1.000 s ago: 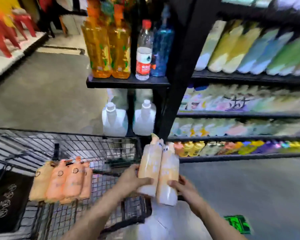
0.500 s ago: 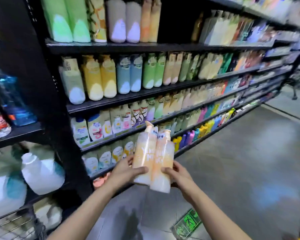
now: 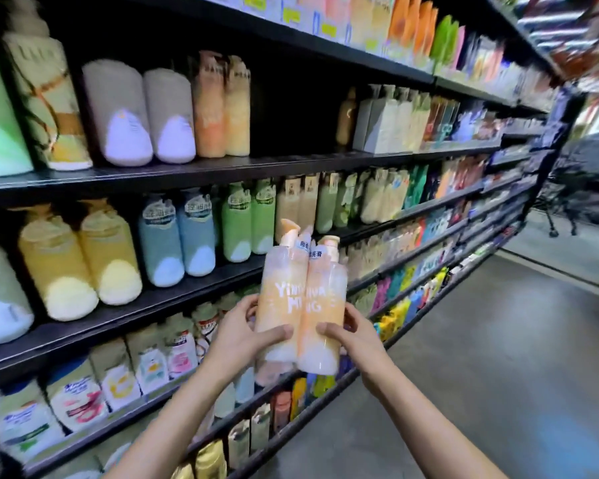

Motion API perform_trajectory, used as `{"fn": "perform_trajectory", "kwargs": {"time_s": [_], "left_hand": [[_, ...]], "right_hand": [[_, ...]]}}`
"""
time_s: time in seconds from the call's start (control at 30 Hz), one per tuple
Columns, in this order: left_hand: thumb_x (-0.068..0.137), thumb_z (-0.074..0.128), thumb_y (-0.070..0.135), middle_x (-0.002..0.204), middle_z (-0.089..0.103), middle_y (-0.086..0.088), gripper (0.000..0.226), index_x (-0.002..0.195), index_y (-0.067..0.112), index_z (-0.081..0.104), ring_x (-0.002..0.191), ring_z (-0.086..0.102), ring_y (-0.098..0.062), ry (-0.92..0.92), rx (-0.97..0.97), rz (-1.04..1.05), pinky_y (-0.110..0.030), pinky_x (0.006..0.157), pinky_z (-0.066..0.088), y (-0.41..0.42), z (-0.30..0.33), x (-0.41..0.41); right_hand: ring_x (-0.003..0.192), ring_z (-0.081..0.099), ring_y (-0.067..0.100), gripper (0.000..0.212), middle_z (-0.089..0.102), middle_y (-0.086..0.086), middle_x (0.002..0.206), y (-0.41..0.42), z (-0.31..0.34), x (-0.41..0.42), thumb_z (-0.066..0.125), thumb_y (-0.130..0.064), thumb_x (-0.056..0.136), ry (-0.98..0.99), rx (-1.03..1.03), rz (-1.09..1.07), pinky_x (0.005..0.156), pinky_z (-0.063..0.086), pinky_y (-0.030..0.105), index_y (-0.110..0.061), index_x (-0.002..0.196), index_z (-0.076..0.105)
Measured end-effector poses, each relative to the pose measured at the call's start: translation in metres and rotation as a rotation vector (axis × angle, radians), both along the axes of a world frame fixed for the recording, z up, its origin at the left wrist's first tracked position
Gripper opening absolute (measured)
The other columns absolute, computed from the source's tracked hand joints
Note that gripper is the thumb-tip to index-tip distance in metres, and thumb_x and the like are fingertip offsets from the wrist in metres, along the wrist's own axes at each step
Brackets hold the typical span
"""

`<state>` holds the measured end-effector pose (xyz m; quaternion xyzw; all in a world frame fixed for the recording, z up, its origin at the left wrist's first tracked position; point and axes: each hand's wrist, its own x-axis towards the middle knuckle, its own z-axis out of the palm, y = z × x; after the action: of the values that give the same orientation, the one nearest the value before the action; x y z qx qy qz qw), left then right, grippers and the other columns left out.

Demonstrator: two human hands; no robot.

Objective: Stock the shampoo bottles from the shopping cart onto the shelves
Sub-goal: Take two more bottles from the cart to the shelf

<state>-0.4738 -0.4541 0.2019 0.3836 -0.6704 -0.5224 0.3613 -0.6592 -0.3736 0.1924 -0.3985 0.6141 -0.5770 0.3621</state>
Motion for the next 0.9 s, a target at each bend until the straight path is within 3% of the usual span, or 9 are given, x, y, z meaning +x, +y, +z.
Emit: {"fn": "perform_trajectory", "kwargs": {"time_s": [0.13, 0.23, 0.37, 0.5, 0.63, 0.8, 0.9], "left_hand": [[0.035, 0.078, 0.055, 0.112, 0.067, 0.004, 0.094, 0.12, 0.021, 0.053, 0.097, 0.065, -0.007, -0.049, -0.13, 0.058, -0.033, 0.092, 0.052, -0.063, 0.036, -0.031], [0.036, 0.078, 0.057, 0.111, 0.067, 0.004, 0.095, 0.12, 0.022, 0.053, 0.098, 0.065, -0.009, -0.05, -0.203, 0.128, -0.037, 0.094, 0.052, -0.098, 0.063, -0.045], [0.036, 0.077, 0.059, 0.113, 0.067, 0.004, 0.093, 0.12, 0.026, 0.053, 0.099, 0.065, -0.011, -0.05, -0.31, 0.236, -0.041, 0.094, 0.051, -0.13, 0.1, -0.053], [0.037, 0.071, 0.065, 0.116, 0.067, 0.008, 0.094, 0.122, 0.031, 0.052, 0.099, 0.065, -0.01, -0.114, -0.431, 0.375, -0.041, 0.093, 0.051, -0.155, 0.133, -0.052], [0.039, 0.068, 0.067, 0.115, 0.066, 0.013, 0.091, 0.122, 0.032, 0.051, 0.101, 0.064, -0.01, -0.161, -0.515, 0.478, -0.039, 0.092, 0.05, -0.174, 0.165, -0.048], [0.043, 0.066, 0.067, 0.119, 0.065, 0.009, 0.095, 0.127, 0.027, 0.044, 0.109, 0.061, -0.013, -0.173, -0.547, 0.561, -0.04, 0.093, 0.05, -0.201, 0.186, -0.052], [0.045, 0.065, 0.067, 0.122, 0.064, 0.007, 0.097, 0.129, 0.025, 0.042, 0.111, 0.061, -0.013, -0.18, -0.525, 0.6, -0.04, 0.094, 0.049, -0.215, 0.194, -0.059]], "right_hand": [[0.09, 0.065, 0.012, 0.064, 0.069, -0.006, 0.1, -0.068, 0.039, -0.037, 0.073, -0.048, 0.04, 0.083, -0.077, 0.049, 0.073, 0.054, 0.029, -0.029, 0.1, 0.06], [0.088, 0.063, 0.01, 0.061, 0.068, -0.006, 0.099, -0.111, 0.069, -0.053, 0.072, -0.049, 0.042, 0.115, -0.141, 0.095, 0.068, 0.053, 0.025, -0.03, 0.099, 0.059], [0.093, 0.064, 0.012, 0.053, 0.069, -0.006, 0.101, -0.162, 0.105, -0.066, 0.074, -0.043, 0.05, 0.18, -0.235, 0.144, 0.075, 0.054, 0.032, -0.031, 0.1, 0.061], [0.098, 0.065, 0.015, 0.053, 0.07, -0.003, 0.106, -0.212, 0.134, -0.068, 0.074, -0.033, 0.059, 0.214, -0.343, 0.189, 0.08, 0.052, 0.03, -0.024, 0.109, 0.061], [0.098, 0.065, 0.013, 0.058, 0.07, -0.003, 0.105, -0.251, 0.165, -0.066, 0.075, -0.041, 0.053, 0.246, -0.43, 0.276, 0.084, 0.053, 0.028, -0.025, 0.108, 0.062], [0.094, 0.063, 0.017, 0.049, 0.069, 0.001, 0.103, -0.293, 0.195, -0.065, 0.08, -0.025, 0.062, 0.291, -0.501, 0.337, 0.083, 0.051, 0.03, -0.026, 0.106, 0.06], [0.098, 0.064, 0.023, 0.066, 0.069, 0.005, 0.106, -0.317, 0.207, -0.069, 0.076, -0.044, 0.051, 0.311, -0.514, 0.365, 0.087, 0.052, 0.036, -0.022, 0.111, 0.06]]}}
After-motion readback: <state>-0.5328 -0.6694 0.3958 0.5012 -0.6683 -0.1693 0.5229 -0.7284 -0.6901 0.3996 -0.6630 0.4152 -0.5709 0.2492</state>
